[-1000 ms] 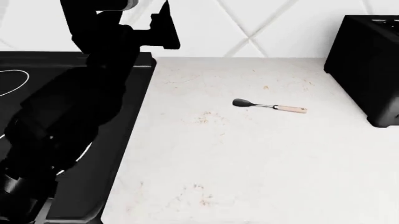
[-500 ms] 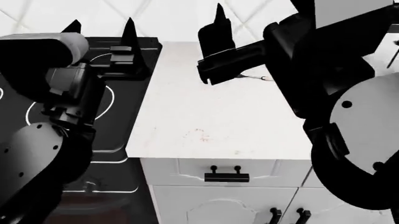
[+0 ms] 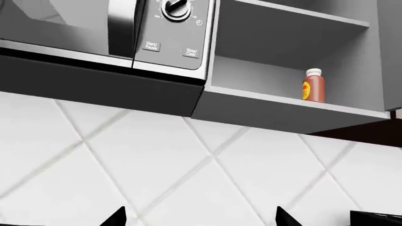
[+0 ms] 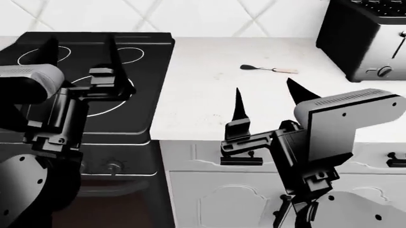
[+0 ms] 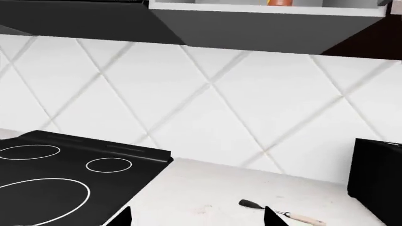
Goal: Pick the honey bottle and bar from the counter and place them in the cabinets closest to them.
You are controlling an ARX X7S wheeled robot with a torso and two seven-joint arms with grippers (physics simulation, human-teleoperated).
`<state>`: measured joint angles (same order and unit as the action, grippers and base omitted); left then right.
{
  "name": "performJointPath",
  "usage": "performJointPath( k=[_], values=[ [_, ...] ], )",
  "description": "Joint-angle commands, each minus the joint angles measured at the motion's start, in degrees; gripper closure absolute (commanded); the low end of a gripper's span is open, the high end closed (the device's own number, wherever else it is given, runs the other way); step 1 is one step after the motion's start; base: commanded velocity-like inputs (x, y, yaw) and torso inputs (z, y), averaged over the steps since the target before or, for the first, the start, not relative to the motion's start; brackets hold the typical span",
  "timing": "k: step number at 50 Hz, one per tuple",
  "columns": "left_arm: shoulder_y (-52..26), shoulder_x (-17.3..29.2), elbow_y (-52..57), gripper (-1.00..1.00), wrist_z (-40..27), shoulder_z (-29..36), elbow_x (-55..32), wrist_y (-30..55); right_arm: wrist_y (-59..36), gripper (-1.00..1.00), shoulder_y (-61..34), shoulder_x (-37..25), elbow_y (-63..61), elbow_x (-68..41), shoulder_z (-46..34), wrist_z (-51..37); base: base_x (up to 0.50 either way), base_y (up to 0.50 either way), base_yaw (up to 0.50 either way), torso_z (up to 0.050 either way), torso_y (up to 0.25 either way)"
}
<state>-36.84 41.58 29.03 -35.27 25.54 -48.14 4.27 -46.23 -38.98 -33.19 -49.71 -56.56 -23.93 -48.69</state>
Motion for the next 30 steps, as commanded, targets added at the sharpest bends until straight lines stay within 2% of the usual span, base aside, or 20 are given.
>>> performJointPath(
  k=[1, 7, 10, 16, 23, 30],
  values=[
    [5.5, 1.5, 4.8, -1.00, -2.4, 0.2, 2.6, -1.6, 11.1, -1.00, 12.4, -2.5, -0.1, 14.8, -1.1, 8.2, 0.06, 0.50, 0.00, 0.000, 0.000],
    [7.1, 2.1, 7.1, -1.00, -3.4, 1.5, 6.3, -1.2, 10.9, -1.00, 13.3, -2.4, -0.4, 17.1, -2.8, 7.4, 0.07, 0.50, 0.00, 0.000, 0.000],
    [8.2, 2.4, 7.5, -1.00, -3.3, 0.0, 0.3, -2.0, 10.3, -1.00, 12.8, -2.2, -0.9, 18.1, -3.9, 7.3, 0.07, 0.50, 0.00, 0.000, 0.000],
    [12.0, 3.0, 7.8, -1.00, -1.4, -1.4, 1.9, -6.8, 11.0, -1.00, 13.3, -2.4, -1.5, 18.7, -3.6, 6.8, 0.07, 0.50, 0.00, 0.000, 0.000],
    [14.3, 3.5, 10.2, -1.00, -1.5, -0.5, 7.2, -7.9, 12.1, -1.00, 14.6, -3.2, -2.9, 18.1, -2.4, 6.0, 0.08, 0.50, 0.00, 0.000, 0.000],
    [14.7, 4.0, 11.4, -1.00, -0.9, -0.3, 7.6, -8.1, 11.4, -1.00, 14.3, -3.0, -3.3, 18.7, -3.2, 5.4, 0.08, 0.50, 0.00, 0.000, 0.000]
  ],
)
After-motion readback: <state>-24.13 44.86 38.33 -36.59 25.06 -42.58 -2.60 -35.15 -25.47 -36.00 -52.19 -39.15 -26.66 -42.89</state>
